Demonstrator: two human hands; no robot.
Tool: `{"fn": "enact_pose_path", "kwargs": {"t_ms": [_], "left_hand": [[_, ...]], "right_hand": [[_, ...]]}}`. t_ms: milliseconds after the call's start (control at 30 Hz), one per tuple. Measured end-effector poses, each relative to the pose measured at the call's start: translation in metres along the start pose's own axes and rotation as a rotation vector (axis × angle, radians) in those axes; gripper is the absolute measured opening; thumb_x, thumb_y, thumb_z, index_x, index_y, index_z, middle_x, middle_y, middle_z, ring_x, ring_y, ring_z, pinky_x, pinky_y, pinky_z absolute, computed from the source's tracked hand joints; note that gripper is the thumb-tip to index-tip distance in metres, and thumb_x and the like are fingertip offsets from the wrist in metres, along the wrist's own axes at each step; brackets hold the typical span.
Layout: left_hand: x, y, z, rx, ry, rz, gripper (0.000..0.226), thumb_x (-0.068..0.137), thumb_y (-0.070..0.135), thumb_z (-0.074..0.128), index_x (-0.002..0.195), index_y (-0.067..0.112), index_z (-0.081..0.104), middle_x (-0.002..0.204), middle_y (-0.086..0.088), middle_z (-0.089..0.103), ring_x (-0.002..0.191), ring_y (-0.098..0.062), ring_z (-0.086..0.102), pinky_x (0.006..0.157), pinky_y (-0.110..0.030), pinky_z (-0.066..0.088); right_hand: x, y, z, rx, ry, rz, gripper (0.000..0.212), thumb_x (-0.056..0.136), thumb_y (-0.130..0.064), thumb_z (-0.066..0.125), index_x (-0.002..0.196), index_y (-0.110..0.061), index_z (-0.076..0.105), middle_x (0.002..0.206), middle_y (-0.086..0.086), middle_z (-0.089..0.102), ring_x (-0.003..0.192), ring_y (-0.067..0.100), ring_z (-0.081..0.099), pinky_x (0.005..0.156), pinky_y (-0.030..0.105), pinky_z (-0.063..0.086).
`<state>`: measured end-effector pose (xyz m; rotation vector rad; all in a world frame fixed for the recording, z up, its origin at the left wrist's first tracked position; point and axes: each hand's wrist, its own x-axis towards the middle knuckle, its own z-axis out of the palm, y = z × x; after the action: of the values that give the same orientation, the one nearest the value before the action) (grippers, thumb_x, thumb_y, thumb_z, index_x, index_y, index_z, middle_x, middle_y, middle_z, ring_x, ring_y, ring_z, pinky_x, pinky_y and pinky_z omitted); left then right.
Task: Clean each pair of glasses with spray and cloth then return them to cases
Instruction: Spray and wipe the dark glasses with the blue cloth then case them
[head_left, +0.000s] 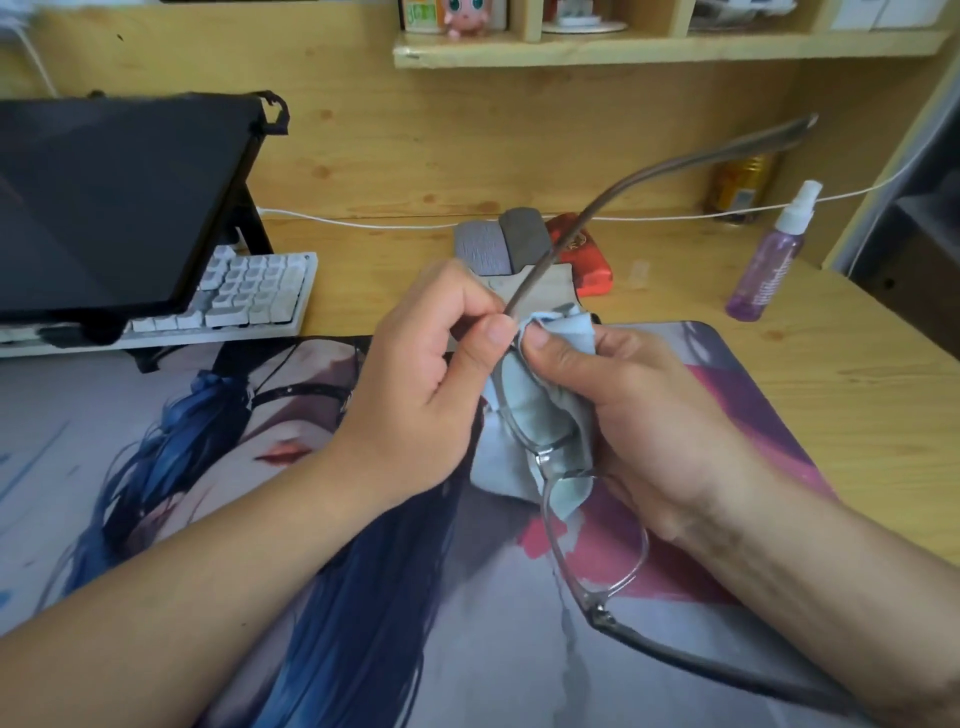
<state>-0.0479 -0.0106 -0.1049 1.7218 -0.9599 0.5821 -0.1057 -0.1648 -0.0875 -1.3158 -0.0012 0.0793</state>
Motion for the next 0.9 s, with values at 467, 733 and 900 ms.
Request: {"fn": "enact_pose_path", "kwargs": {"t_ms": [467, 733, 900], "left_hand": [[-0.003, -0.004, -0.016, 0.113, 0.183, 0.032, 0.017, 0.103, 0.011, 0.042, 0.095, 0.002, 0.054, 0.089, -0.020, 0.055, 0.084, -0.030, 0.055, 0.076, -0.045, 0.046], [-0.004, 0.002, -0.008, 0.049, 0.087, 0.058, 0.013, 0.101, 0.013, 0.047, 0.091, 0.009, 0.053, 0.086, -0.008, 0.055, 0.081, -0.033, 0.054, 0.071, -0.045, 0.045], [-0.004, 0.001, -0.006, 0.075, 0.054, 0.044, 0.018, 0.100, 0.011, 0.049, 0.086, 0.001, 0.056, 0.086, 0.000, 0.053, 0.080, -0.025, 0.053, 0.075, -0.030, 0.041]], "right_hand": [[0.017, -0.031, -0.048, -0.472, 0.410, -0.245, 0.019, 0.096, -0.025, 0.065, 0.079, -0.021, 0.073, 0.069, -0.003, 0.064, 0.064, 0.008, 0.057, 0.063, 0.031, 0.045], [0.020, -0.010, -0.023, -0.263, 0.285, -0.289, 0.013, 0.076, -0.012, 0.069, 0.082, -0.022, 0.063, 0.090, 0.020, 0.069, 0.093, 0.044, 0.068, 0.085, 0.065, 0.054], [0.020, -0.015, -0.025, -0.081, 0.299, -0.159, 0.007, 0.091, -0.001, 0.062, 0.091, -0.008, 0.060, 0.096, 0.016, 0.071, 0.097, 0.031, 0.073, 0.080, 0.046, 0.062]]}}
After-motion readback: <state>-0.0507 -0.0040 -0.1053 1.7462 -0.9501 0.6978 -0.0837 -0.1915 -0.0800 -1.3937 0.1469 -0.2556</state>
